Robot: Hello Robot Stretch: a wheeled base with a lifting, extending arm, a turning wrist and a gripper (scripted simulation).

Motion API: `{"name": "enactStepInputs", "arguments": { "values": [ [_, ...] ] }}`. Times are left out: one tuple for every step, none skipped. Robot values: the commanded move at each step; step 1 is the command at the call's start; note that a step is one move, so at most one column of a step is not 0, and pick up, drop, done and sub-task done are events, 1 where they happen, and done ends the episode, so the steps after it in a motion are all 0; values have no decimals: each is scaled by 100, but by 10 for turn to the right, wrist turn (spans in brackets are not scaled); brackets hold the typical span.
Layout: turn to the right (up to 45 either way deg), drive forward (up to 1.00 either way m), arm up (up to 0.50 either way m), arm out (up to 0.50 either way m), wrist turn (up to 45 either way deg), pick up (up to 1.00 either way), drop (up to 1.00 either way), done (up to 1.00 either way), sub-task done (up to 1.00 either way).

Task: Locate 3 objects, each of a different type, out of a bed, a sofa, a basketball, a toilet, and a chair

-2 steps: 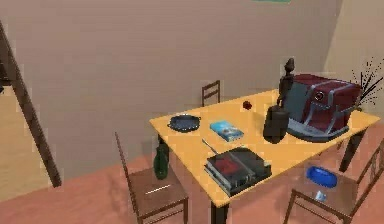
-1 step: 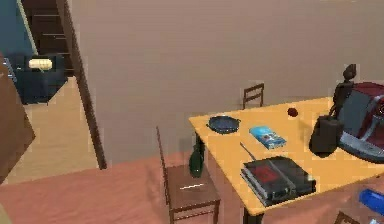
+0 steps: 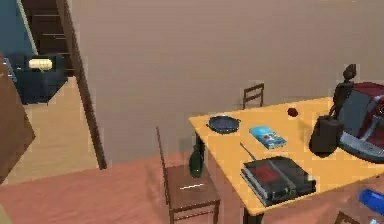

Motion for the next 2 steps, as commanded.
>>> {"name": "enactStepInputs", "arguments": {
  "values": [
    [-360, 0, 0, 0, 0, 0, 0, 0, 0],
    [0, 90, 0, 0, 0, 0, 0, 0, 0]
  ]
}}
